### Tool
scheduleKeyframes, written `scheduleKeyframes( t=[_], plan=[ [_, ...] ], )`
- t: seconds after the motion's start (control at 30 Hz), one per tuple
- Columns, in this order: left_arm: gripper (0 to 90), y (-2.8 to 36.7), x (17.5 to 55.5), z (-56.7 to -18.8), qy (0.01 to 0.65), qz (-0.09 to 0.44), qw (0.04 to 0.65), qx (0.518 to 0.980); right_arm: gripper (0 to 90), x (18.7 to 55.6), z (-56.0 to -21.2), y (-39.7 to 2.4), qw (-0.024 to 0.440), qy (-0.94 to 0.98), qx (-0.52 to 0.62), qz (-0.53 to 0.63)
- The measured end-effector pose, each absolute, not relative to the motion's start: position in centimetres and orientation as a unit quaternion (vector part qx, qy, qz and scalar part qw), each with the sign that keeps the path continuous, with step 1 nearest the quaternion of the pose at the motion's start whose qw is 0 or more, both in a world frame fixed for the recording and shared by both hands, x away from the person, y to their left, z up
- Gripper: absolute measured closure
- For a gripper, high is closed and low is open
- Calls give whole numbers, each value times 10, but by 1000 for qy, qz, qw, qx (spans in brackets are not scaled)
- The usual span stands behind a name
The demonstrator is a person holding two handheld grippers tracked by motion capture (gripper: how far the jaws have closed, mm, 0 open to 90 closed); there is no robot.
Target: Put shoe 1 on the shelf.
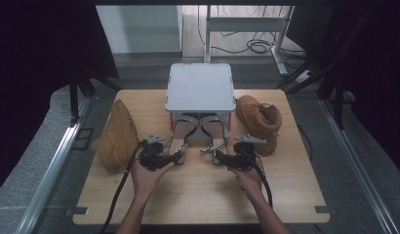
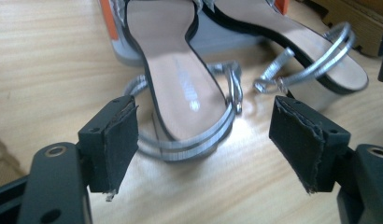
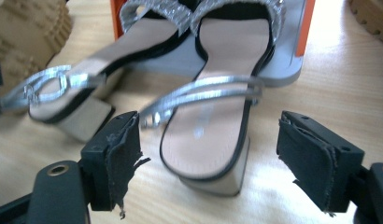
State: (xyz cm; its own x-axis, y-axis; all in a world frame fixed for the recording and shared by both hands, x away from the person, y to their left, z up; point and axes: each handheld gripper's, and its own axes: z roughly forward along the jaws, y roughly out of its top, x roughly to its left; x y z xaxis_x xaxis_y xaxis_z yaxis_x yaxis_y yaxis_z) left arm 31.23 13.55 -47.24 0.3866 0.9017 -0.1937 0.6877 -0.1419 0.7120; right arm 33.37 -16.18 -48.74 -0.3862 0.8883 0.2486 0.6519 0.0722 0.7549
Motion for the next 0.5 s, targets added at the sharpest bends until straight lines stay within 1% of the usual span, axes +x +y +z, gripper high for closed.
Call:
scheduleKeyframes(
  t=[0.23, 0.4, 0.5],
  plan=[
    [236, 133, 292, -490, 526, 140, 363, 756, 212, 320, -506, -167, 158, 735, 517, 409],
    [241, 133, 280, -499, 528, 139, 351, 761, 210, 318, -518, -168, 152, 741, 518, 399],
    [260, 135, 274, -503, 523, 151, 346, 764, 213, 318, -522, -169, 150, 742, 518, 398]
  ],
)
